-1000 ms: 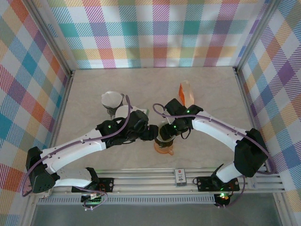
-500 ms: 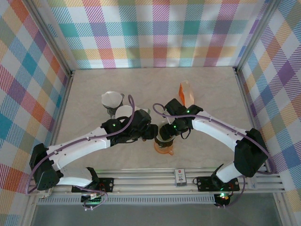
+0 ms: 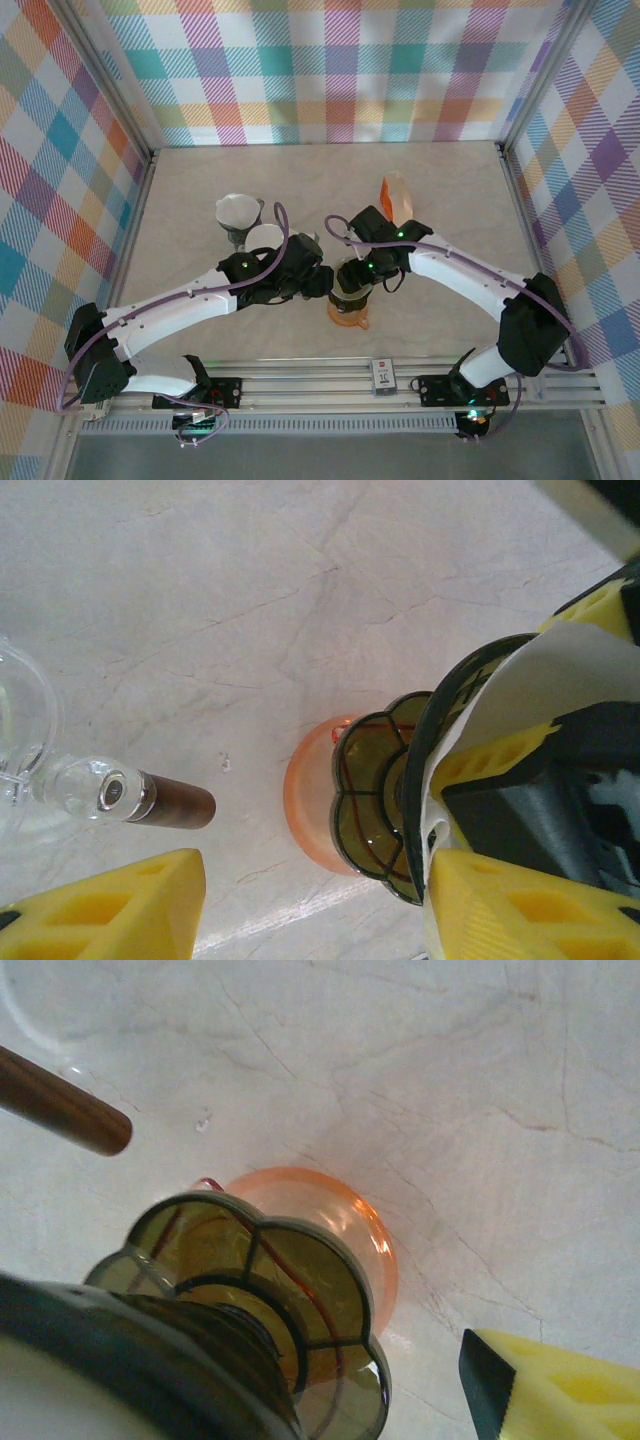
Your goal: Place the coffee filter in the dripper
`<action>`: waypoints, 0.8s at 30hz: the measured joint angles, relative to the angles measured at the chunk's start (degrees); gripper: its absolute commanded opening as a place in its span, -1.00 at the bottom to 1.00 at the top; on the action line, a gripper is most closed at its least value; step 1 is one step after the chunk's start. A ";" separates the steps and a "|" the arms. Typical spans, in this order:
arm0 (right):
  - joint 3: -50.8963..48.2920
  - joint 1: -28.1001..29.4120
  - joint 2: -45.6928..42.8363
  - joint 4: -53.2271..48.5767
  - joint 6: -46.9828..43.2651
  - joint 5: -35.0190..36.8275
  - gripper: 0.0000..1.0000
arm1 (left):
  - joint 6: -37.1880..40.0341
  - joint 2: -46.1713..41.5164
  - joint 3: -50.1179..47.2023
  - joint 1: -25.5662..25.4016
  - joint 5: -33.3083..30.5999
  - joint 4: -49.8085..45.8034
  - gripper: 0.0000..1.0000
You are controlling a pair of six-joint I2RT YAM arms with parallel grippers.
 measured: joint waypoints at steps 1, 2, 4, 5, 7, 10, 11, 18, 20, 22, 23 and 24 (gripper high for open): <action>0.39 0.00 -0.31 0.00 0.02 0.00 0.50 | 0.02 0.00 0.00 0.00 0.00 0.00 0.23; 0.70 0.00 -0.66 0.04 0.02 0.00 0.50 | 0.00 0.00 0.00 0.00 0.00 0.00 0.23; 0.98 0.00 -1.18 0.04 0.07 -0.02 0.50 | 0.00 0.00 0.00 0.00 0.00 0.00 0.23; 1.03 0.00 -1.22 0.07 0.15 -0.02 0.50 | 0.00 0.00 0.00 0.00 0.00 0.00 0.23; 0.98 0.00 -1.18 0.04 0.20 -0.02 0.50 | 0.00 0.00 -0.07 0.00 0.00 0.00 0.23; 0.55 0.00 -1.14 0.33 0.26 -0.02 0.50 | -0.15 0.00 -0.15 0.00 0.00 -0.02 0.24; 0.17 0.00 -0.98 0.57 0.37 -0.02 0.49 | -0.17 0.00 -0.15 0.00 0.00 -0.02 0.24; -1.68 0.00 1.03 1.49 0.63 0.00 0.49 | -0.20 0.00 -0.15 0.00 0.15 0.00 0.28; -1.70 0.04 1.03 1.51 0.70 -0.02 0.49 | -0.22 0.00 -0.17 0.00 0.17 0.00 0.27; -1.70 0.04 1.01 1.53 0.87 -0.04 0.49 | -0.22 0.00 -0.20 0.00 0.17 -0.02 0.27; -1.70 0.04 1.01 1.53 1.03 -0.04 0.50 | -0.20 0.00 -0.20 0.00 0.17 0.00 0.28; -1.70 0.04 0.96 1.51 1.14 -0.04 0.50 | -0.22 0.00 -0.22 0.00 0.17 0.00 0.27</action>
